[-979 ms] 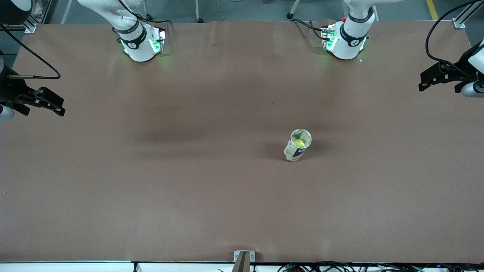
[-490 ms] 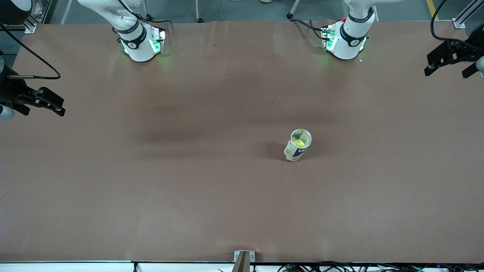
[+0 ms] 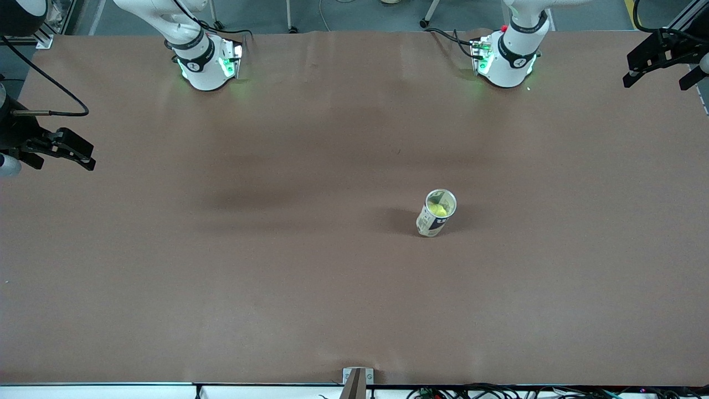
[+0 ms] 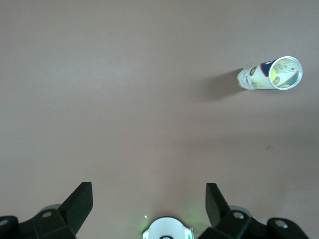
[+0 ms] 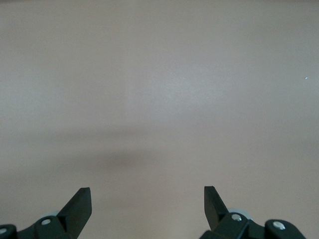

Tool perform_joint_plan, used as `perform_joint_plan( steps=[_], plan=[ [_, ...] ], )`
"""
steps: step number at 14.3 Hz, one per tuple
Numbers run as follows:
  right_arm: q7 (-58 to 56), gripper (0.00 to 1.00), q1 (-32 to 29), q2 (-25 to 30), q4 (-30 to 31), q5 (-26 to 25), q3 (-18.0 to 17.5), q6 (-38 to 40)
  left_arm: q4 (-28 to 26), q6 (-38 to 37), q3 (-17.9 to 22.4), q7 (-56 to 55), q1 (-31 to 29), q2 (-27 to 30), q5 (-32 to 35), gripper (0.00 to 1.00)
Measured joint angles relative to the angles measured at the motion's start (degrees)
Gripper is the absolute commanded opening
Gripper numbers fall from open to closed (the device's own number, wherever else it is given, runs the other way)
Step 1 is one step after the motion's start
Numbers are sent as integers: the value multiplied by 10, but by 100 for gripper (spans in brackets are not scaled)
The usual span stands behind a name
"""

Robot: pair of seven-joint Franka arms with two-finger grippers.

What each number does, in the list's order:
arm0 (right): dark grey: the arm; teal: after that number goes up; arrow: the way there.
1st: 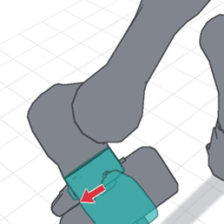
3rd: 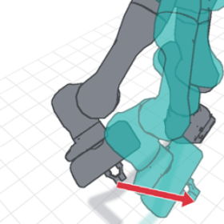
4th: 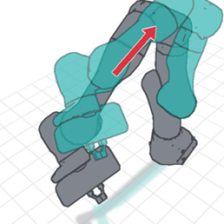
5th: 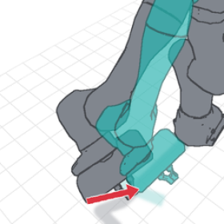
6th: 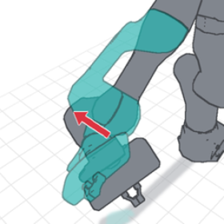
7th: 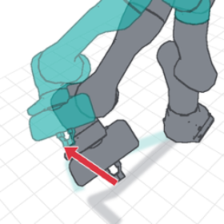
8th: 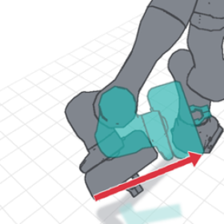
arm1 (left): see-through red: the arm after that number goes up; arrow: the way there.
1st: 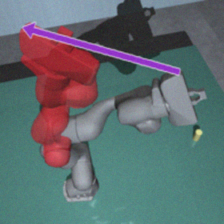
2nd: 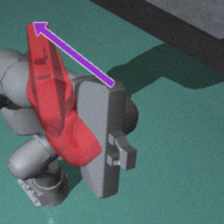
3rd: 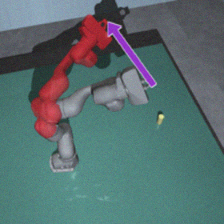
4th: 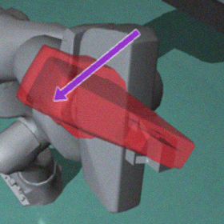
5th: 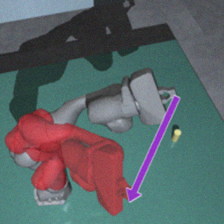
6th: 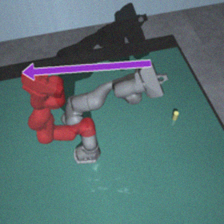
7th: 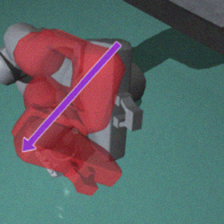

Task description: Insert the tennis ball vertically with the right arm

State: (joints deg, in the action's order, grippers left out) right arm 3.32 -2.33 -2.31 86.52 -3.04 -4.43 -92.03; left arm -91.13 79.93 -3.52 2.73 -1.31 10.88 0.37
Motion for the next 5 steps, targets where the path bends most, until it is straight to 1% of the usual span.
perform_joint_plan(
  steps=[2, 5],
  plan=[
    [0, 100, 0, 0, 0, 0, 0, 0, -5, 2, -6, 0, 0, -4, 24, 100],
    [0, 100, 0, 0, 0, 0, 0, 0, -6, 7, -10, -4, 0, -9, 24, 100]
  ],
)
